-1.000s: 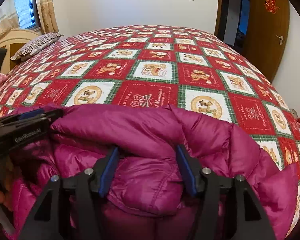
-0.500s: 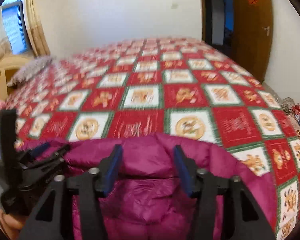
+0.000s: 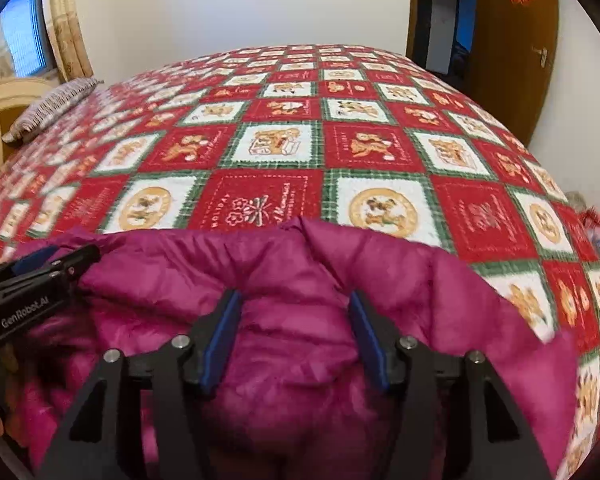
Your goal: Fold large clothes
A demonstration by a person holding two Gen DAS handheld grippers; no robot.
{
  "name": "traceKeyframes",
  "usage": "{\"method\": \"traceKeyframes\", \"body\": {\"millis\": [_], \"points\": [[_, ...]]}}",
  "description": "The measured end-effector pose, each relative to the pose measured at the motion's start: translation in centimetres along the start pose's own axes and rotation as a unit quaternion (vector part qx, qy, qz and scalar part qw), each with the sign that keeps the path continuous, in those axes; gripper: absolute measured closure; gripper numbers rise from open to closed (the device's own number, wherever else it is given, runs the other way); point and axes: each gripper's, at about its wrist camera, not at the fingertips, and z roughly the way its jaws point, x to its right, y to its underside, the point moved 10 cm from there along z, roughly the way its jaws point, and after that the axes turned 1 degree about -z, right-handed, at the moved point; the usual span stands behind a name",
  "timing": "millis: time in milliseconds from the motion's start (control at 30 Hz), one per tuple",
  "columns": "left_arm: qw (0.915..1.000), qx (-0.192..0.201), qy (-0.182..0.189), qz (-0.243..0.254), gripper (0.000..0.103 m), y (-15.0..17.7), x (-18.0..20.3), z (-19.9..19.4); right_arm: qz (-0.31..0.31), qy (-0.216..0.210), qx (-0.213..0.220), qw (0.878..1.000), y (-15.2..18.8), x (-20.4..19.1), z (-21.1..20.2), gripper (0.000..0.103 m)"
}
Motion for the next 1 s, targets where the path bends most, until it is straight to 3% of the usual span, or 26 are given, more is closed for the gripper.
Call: {"method": "traceKeyframes", "body": {"millis": [67,167,267,333,433,600,667,800,867,1000], "points": [[0.9984,0.025,0.046,-0.018,0.037,0.0,-1.1,-3.4,0.025,-0.037,0.044,0.998,-0.1,0.4,-4.4,0.044],[0.9915,0.056,0.115,-0.025,0.037,1.2,-3.5,-9.6,0.024,-0.06,0.075,0.995,1.7,1.9,-11.0,0.044],[0.9818,0.082,0.171,-0.007,0.037,3.8,-6.4,-16.0,0.014,-0.064,0.095,0.993,5.3,4.3,-17.9,0.039],[0.9776,0.095,0.187,0.016,0.035,6.4,-8.3,-19.9,0.012,-0.066,0.102,0.993,8.3,6.0,-22.0,0.033],[0.977,0.103,0.184,0.035,0.027,10.3,-10.0,-24.3,0.022,-0.056,0.108,0.992,12.8,8.7,-27.1,0.027],[0.9874,0.09,0.127,0.026,0.02,18.6,-13.4,-28.1,0.044,-0.022,0.082,0.995,19.6,12.1,-30.3,0.025],[0.9908,0.079,0.109,0.013,0.02,21.5,-14.6,-28.5,0.055,-0.02,0.058,0.997,22.6,12.5,-30.7,0.025],[0.993,0.028,0.109,-0.035,0.02,26.4,-16.1,-27.4,0.041,-0.047,0.013,0.998,26.4,11.3,-31.1,0.025],[0.9912,-0.001,0.115,-0.064,0.02,28.6,-16.3,-26.7,0.021,-0.055,0.006,0.998,27.4,10.5,-31.5,0.025],[0.9873,-0.013,0.133,-0.085,0.02,30.8,-15.2,-26.6,0.008,-0.043,-0.017,0.999,29.3,10.4,-30.2,0.024]]}}
